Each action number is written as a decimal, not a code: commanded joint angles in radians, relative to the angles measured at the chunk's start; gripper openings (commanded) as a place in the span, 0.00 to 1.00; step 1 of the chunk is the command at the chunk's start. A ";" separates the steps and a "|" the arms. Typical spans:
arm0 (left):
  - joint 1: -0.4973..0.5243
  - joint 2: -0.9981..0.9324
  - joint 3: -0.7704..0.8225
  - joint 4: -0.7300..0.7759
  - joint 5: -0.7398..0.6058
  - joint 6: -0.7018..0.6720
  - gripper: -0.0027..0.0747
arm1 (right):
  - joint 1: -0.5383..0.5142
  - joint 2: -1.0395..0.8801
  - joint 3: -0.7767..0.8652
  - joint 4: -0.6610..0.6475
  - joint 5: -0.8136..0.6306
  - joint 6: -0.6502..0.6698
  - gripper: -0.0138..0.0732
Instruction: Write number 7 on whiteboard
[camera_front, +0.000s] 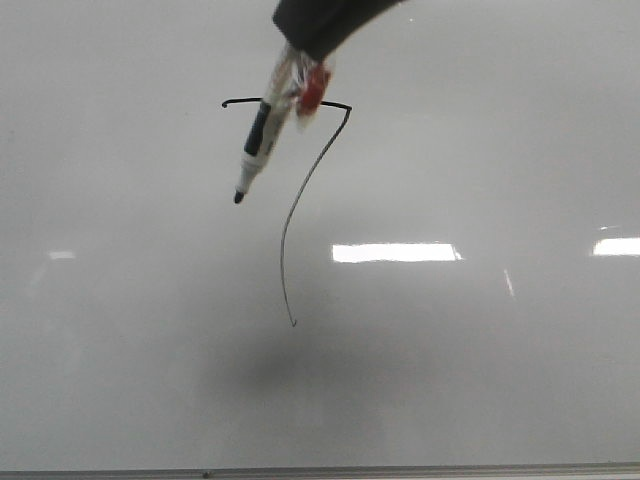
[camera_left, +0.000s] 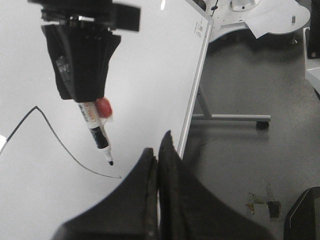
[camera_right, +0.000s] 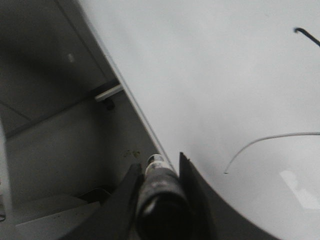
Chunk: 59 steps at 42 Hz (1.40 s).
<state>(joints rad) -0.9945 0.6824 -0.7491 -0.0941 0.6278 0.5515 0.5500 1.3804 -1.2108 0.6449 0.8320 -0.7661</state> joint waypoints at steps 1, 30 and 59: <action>-0.002 0.022 -0.041 -0.017 -0.066 -0.013 0.01 | 0.029 -0.063 -0.067 0.017 0.094 -0.040 0.09; -0.003 0.160 -0.063 -0.056 -0.088 -0.013 0.57 | 0.257 -0.135 -0.133 0.058 0.150 -0.044 0.09; 0.007 0.160 -0.061 -0.055 -0.080 -0.015 0.01 | 0.131 -0.198 -0.130 0.020 0.083 -0.005 0.76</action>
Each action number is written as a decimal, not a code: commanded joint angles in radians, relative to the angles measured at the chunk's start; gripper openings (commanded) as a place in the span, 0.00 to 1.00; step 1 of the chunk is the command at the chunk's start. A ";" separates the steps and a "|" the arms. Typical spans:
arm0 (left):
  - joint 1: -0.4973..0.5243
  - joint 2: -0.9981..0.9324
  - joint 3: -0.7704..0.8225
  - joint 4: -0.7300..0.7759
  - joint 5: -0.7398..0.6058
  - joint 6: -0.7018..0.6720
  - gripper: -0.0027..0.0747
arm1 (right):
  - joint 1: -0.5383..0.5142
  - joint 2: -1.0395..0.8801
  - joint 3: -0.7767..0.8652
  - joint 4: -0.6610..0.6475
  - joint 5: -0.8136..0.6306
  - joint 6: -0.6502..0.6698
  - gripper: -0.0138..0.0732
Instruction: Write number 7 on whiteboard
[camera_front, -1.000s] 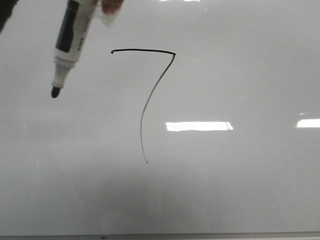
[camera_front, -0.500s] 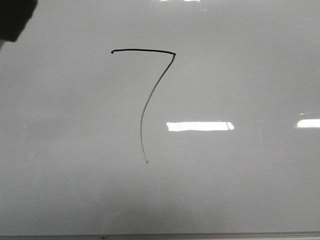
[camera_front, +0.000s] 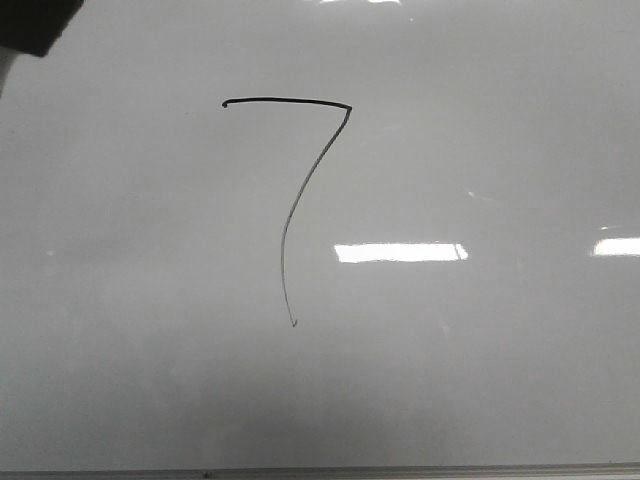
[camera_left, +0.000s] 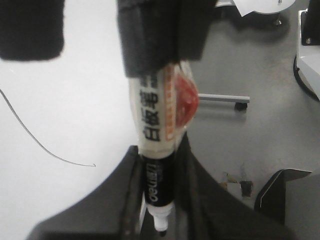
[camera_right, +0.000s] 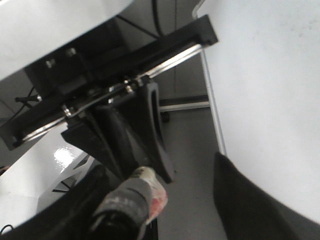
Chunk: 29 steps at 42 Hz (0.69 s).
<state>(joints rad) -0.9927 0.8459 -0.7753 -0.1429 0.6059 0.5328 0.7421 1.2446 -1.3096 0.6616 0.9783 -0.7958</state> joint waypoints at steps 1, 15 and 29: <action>0.016 -0.005 -0.035 -0.001 -0.056 -0.009 0.01 | -0.081 -0.078 -0.029 -0.004 -0.063 0.038 0.76; 0.451 -0.026 -0.035 0.172 -0.028 -0.356 0.01 | -0.407 -0.518 0.462 -0.001 -0.383 0.163 0.50; 0.988 0.009 0.074 0.161 -0.100 -0.409 0.01 | -0.438 -0.928 0.846 0.060 -0.538 0.191 0.08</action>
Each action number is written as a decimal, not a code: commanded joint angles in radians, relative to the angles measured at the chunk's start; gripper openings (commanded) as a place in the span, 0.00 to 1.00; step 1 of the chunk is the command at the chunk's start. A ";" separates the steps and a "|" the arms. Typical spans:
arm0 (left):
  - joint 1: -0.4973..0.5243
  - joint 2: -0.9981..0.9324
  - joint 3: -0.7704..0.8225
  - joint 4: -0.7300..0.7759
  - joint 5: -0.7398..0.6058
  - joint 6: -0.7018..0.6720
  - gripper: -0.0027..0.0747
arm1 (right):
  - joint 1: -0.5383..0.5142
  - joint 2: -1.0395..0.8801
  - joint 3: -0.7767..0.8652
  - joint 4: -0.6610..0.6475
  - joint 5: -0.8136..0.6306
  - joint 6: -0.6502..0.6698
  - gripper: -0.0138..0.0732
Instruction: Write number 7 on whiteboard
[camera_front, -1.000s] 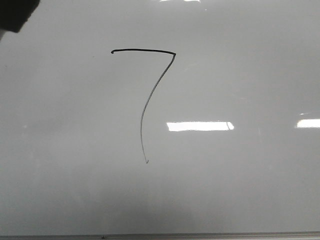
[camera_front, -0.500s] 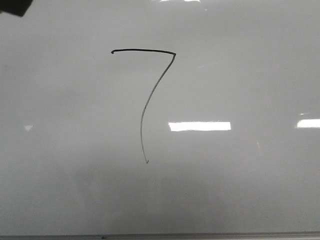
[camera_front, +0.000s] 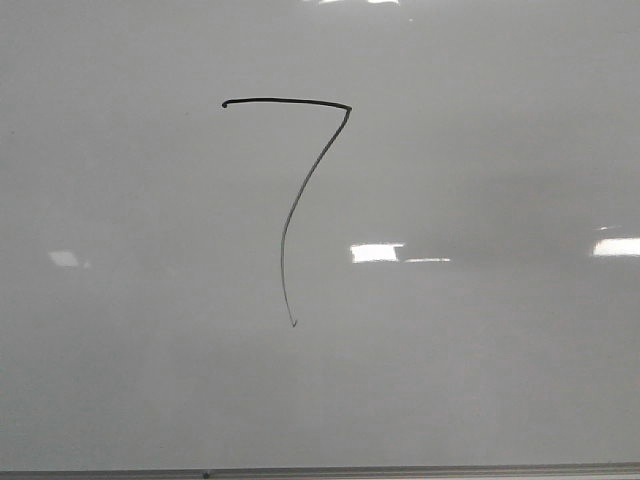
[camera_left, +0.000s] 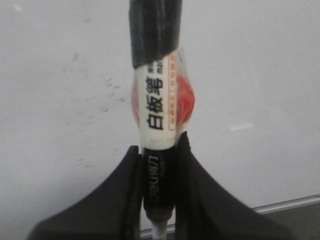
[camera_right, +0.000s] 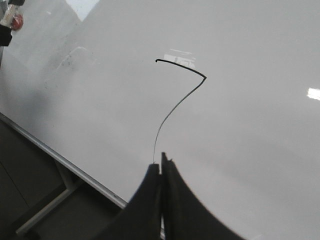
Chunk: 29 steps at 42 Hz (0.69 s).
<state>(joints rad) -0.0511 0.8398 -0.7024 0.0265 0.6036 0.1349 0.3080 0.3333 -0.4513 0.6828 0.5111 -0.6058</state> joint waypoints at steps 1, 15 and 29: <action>0.054 0.020 0.010 -0.012 -0.108 -0.011 0.01 | -0.004 -0.017 -0.011 0.039 -0.068 0.001 0.08; 0.060 0.226 0.112 -0.081 -0.515 -0.011 0.01 | -0.004 -0.017 -0.011 0.039 -0.046 0.001 0.08; 0.060 0.525 0.057 -0.084 -0.656 -0.011 0.01 | -0.004 -0.017 -0.011 0.039 -0.030 0.001 0.08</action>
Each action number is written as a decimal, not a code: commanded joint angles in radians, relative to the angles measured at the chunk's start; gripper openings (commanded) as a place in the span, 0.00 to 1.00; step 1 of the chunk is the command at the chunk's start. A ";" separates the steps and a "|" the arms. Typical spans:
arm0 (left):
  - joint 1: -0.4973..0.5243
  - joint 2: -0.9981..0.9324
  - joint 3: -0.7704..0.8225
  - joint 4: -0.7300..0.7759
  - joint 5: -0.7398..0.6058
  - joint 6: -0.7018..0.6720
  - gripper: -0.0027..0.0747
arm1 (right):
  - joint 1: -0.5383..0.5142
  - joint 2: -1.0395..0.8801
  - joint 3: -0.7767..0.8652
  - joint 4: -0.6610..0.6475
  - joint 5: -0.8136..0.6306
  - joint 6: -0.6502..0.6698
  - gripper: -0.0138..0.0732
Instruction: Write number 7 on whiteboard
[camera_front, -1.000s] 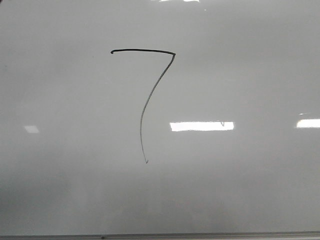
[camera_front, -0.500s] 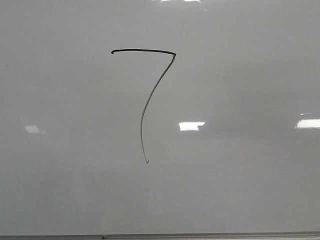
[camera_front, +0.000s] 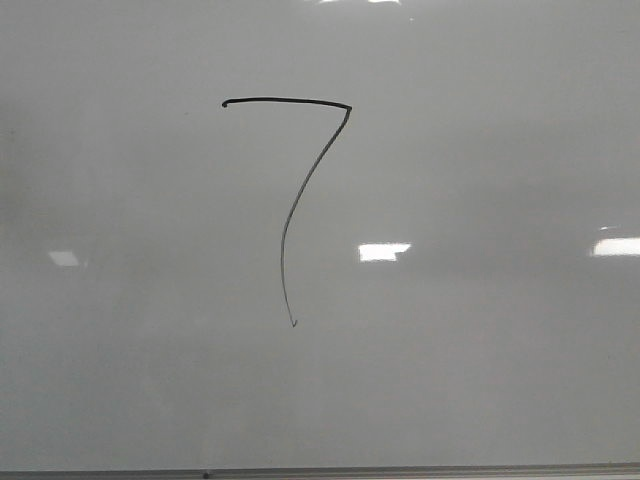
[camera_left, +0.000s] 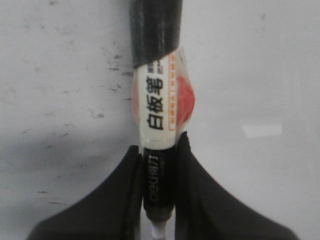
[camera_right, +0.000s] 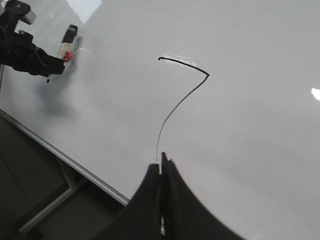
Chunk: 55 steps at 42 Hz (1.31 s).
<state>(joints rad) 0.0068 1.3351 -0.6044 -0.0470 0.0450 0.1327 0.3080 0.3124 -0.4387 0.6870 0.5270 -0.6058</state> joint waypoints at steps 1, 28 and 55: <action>0.002 0.046 -0.044 -0.010 -0.104 -0.009 0.01 | -0.004 0.004 -0.023 0.034 -0.043 0.001 0.08; 0.002 0.057 -0.046 -0.010 -0.172 -0.009 0.59 | -0.004 0.004 -0.019 0.034 -0.038 0.001 0.08; 0.002 -0.801 0.144 -0.010 0.113 -0.008 0.40 | -0.004 0.004 -0.019 0.034 -0.041 0.001 0.08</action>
<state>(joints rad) 0.0068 0.6537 -0.4603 -0.0480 0.1813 0.1327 0.3080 0.3124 -0.4328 0.6870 0.5424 -0.6052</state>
